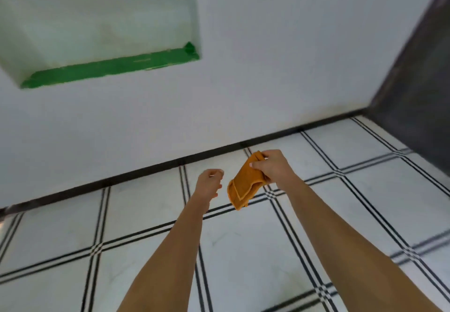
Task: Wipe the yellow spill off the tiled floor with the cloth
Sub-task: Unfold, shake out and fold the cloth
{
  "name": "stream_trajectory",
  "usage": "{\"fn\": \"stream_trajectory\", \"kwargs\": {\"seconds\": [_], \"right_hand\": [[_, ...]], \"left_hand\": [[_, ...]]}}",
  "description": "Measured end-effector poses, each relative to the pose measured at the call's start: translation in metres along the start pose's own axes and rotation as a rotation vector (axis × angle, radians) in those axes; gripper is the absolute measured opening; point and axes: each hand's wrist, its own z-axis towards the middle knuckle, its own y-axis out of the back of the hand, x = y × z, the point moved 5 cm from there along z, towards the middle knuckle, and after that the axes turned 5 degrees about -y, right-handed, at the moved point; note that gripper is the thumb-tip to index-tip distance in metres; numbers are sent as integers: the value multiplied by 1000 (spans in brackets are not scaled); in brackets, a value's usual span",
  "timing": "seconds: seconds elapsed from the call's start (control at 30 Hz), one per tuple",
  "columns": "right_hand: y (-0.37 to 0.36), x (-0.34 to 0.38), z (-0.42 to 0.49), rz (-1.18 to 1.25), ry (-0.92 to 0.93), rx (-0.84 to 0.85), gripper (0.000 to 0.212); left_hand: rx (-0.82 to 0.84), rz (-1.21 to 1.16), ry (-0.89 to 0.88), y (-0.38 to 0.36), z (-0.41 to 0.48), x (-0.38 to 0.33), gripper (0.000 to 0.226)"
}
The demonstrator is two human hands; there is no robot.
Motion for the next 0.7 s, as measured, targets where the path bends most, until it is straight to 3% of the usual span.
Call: {"fn": "stream_trajectory", "kwargs": {"seconds": [0.3,0.57,0.7], "right_hand": [[244,-156,-46,321,-212,-475,14],[448,-283,-113,502,-331,-827,13],[528,-350,-145,646,-409,-1006,36]], "left_hand": [[479,182,-42,-290,-57,-19,25],[842,328,-92,-541,-149,-34,24],[1024,408,-117,-655,-195,-36,25]]}}
